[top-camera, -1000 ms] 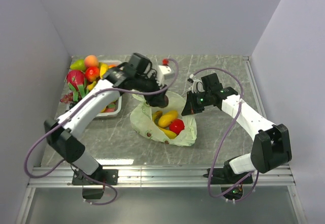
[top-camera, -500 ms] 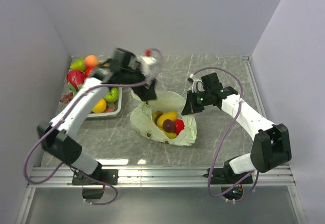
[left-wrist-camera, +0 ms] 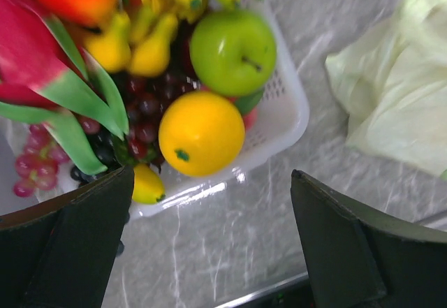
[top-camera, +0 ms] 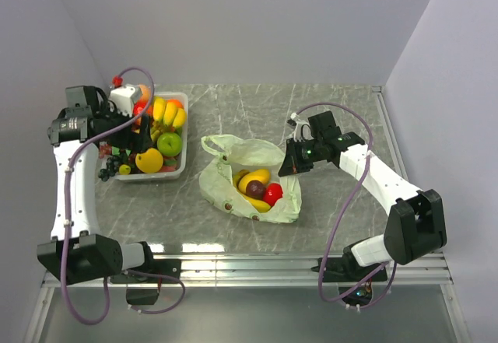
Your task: Place the fake fruits into the plastic bag and tie a complex knot
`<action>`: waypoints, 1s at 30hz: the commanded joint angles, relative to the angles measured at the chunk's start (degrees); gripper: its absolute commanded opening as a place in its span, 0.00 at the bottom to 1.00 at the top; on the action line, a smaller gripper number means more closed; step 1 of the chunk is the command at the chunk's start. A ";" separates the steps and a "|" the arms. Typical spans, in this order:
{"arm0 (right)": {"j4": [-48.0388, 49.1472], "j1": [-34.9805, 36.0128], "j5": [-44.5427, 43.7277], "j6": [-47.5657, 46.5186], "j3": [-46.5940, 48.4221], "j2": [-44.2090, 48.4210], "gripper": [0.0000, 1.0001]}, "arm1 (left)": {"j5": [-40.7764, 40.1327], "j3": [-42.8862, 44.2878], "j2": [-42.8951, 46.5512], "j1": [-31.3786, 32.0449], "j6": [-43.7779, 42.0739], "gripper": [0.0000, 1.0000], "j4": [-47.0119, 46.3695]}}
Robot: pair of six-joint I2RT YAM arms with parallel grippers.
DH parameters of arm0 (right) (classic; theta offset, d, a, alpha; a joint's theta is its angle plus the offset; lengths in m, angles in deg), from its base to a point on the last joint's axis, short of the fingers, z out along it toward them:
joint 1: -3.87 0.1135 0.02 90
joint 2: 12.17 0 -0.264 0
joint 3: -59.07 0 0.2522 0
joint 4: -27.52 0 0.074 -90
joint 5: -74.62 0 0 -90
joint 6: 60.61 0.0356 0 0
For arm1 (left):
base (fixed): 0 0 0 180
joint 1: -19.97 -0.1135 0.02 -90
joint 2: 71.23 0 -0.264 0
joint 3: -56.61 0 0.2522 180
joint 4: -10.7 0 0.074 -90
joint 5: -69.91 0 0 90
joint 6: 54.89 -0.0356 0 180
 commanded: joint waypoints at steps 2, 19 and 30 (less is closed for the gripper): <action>0.44 -0.30 0.20 -0.64 1.74 -0.39 0.00 | -3.94 -4.95 -0.39 -0.07 -5.02 0.99 0.89; 0.44 -0.30 -0.07 -0.73 1.74 -0.75 0.00 | -5.79 -12.96 -7.60 1.24 -5.72 0.99 -8.34; 0.26 -0.30 -0.07 -0.82 1.74 -1.36 0.00 | -5.88 -17.45 -9.27 2.04 -4.06 0.95 -13.88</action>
